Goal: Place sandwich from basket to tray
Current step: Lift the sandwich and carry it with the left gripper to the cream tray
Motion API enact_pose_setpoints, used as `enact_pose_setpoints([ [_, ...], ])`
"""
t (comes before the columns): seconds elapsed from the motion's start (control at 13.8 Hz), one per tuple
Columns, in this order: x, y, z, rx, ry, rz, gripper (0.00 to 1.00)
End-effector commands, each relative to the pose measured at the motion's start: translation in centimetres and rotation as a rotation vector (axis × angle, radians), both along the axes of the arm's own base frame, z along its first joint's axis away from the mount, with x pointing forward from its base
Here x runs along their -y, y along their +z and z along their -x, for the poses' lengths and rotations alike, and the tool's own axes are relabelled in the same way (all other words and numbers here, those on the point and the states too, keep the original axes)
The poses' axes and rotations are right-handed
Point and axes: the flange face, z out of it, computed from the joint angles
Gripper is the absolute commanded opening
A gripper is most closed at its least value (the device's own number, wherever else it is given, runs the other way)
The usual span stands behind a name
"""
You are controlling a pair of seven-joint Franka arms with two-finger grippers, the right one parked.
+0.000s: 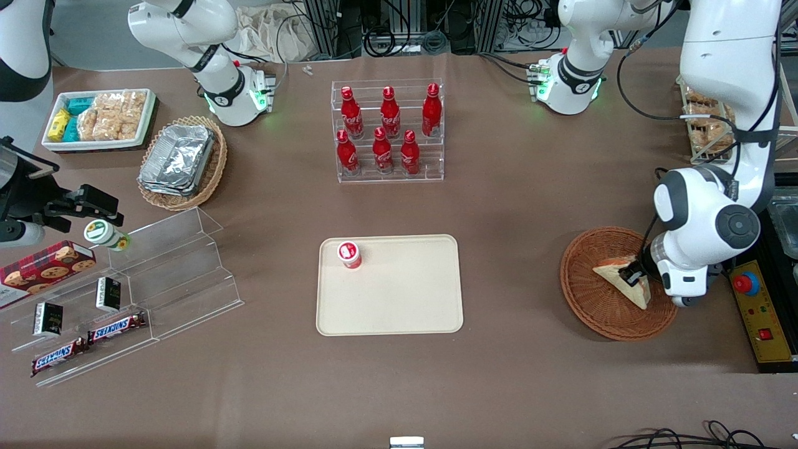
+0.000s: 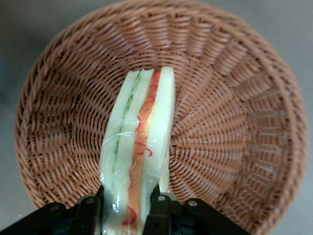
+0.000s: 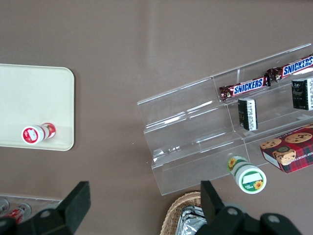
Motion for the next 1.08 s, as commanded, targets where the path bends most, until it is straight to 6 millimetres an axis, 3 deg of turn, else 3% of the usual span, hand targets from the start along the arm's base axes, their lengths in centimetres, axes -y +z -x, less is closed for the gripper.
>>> enact_pose_setpoints([
  [0.0,0.3,9.4,1.0,-0.026,-0.054,0.025,0.00],
  [0.14,2.5,14.5,1.5,-0.112,-0.167,0.047,0.00],
  [0.22,4.6,16.5,1.6,-0.131,-0.242,0.058,0.00],
  [0.29,7.3,18.0,1.7,-0.138,-0.336,0.070,0.00],
  [0.43,13.2,18.8,2.4,-0.137,-0.535,0.099,0.00],
  [0.65,23.1,17.0,3.0,-0.062,-0.697,0.160,0.00],
  [0.87,32.9,13.2,4.5,0.003,-0.797,0.169,0.00],
  [1.01,37.8,9.8,5.2,-0.008,-0.808,0.084,0.00],
])
